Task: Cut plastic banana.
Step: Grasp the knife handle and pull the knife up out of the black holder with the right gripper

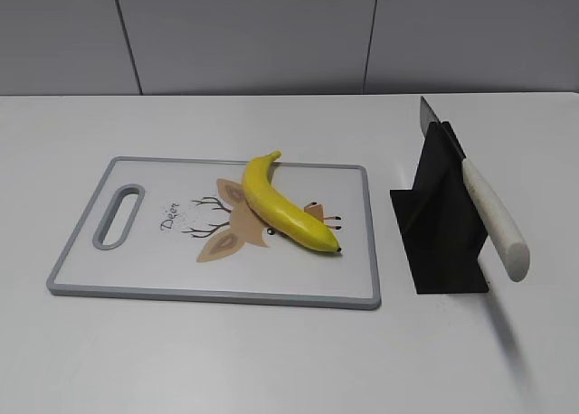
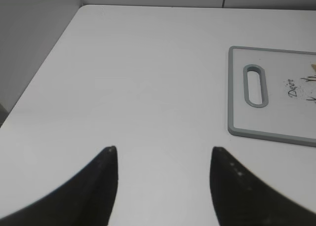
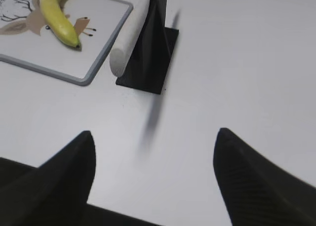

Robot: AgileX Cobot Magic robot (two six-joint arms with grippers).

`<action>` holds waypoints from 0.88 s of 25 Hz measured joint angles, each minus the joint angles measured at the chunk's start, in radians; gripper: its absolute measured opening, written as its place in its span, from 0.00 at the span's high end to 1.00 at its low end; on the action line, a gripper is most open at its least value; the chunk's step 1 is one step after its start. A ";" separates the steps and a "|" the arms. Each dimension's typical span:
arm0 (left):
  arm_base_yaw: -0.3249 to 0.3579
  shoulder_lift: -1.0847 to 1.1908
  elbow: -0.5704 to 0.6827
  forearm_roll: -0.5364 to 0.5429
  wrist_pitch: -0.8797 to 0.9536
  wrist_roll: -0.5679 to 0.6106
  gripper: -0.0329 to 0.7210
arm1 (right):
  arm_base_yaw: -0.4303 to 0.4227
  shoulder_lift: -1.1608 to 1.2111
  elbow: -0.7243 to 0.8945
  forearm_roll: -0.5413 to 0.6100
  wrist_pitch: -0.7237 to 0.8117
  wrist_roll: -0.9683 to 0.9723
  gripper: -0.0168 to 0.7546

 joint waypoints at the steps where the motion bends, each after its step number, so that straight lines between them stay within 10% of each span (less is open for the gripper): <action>1: 0.000 0.000 0.000 0.000 0.000 0.000 0.20 | 0.000 0.030 -0.001 0.004 0.000 0.001 0.23; 22: 0.000 0.000 0.000 0.000 0.000 0.000 0.20 | 0.000 0.736 -0.365 0.055 0.130 0.095 0.23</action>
